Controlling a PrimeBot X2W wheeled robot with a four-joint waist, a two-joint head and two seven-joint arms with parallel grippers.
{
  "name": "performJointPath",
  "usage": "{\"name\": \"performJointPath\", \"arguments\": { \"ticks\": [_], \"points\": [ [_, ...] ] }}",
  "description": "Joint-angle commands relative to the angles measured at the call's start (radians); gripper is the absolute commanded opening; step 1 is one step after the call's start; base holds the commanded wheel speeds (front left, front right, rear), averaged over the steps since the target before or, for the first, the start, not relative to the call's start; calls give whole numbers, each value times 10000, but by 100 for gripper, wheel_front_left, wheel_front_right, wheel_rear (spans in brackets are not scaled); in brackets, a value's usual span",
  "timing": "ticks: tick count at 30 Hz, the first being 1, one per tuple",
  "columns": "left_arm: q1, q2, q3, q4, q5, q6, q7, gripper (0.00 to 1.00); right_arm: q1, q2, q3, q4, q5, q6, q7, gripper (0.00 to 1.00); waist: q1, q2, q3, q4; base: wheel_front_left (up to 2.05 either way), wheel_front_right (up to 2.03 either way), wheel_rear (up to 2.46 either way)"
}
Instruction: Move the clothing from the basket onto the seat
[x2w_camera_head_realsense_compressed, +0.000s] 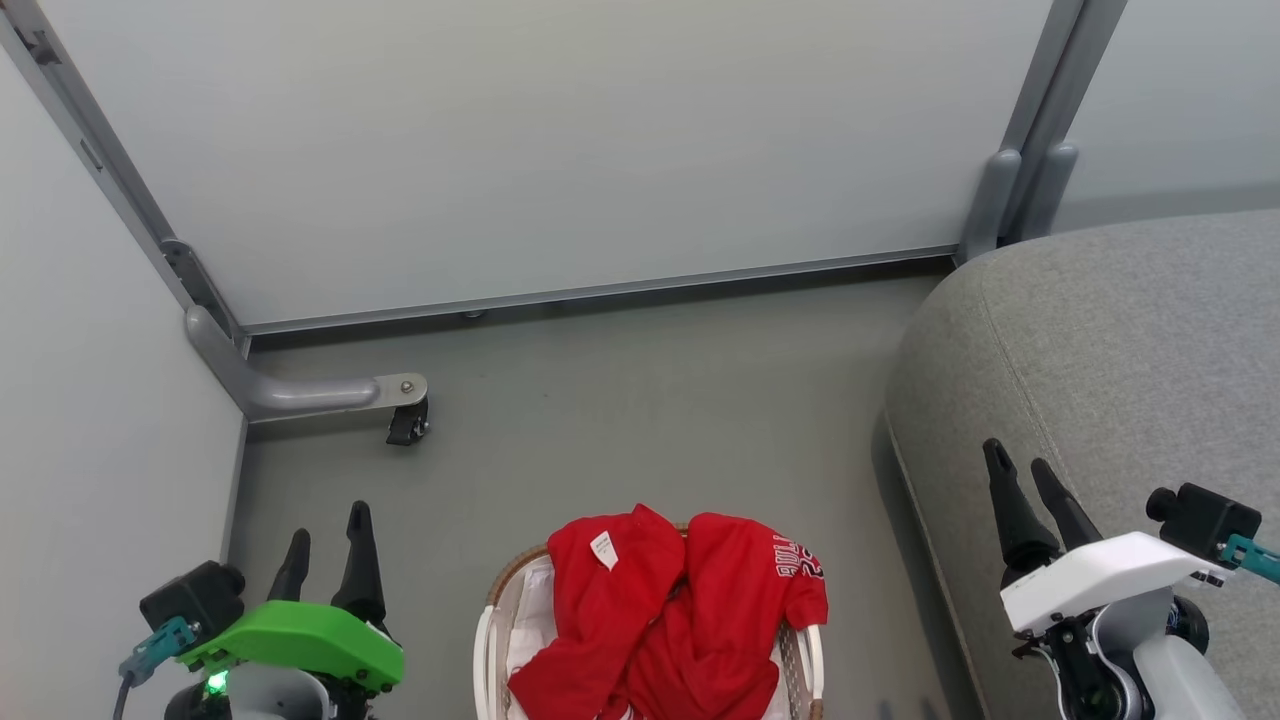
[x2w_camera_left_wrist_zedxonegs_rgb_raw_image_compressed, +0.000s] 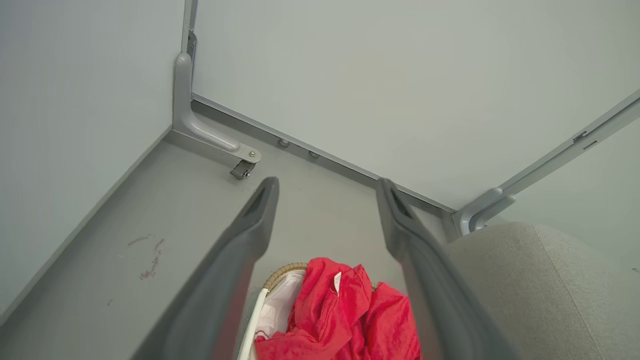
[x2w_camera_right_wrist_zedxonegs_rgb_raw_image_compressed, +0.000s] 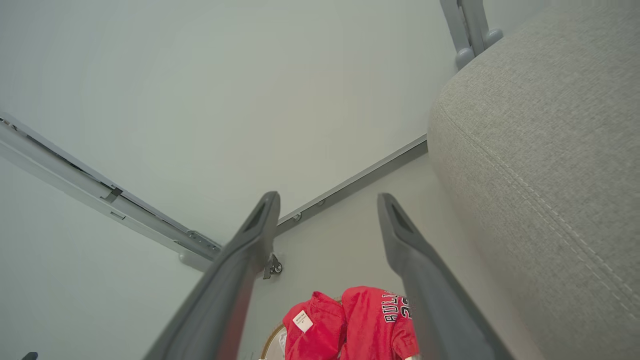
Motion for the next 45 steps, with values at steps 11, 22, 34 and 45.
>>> {"name": "performJointPath", "arguments": {
  "ticks": [11,22,34,45],
  "points": [
    [-329,339,-587,-29,1402,580,-403,100,-242,-123,22,90,-1630,4,-399,100,0,-1,-27,-1,0,0,0],
    [33,386,-730,-343,2354,810,-683,100,-59,32,-152,258,-2868,4,-680,100,0,-1,-97,17,0,0,0],
    [340,233,-817,-484,3369,850,-960,100,84,135,-65,628,-3960,4,-963,100,0,-1,-229,44,0,0,0],
    [562,55,-748,-518,4268,756,-1206,100,174,233,-62,802,-4778,5,-1197,100,0,-1,-311,15,0,0,0]
  ]
}}
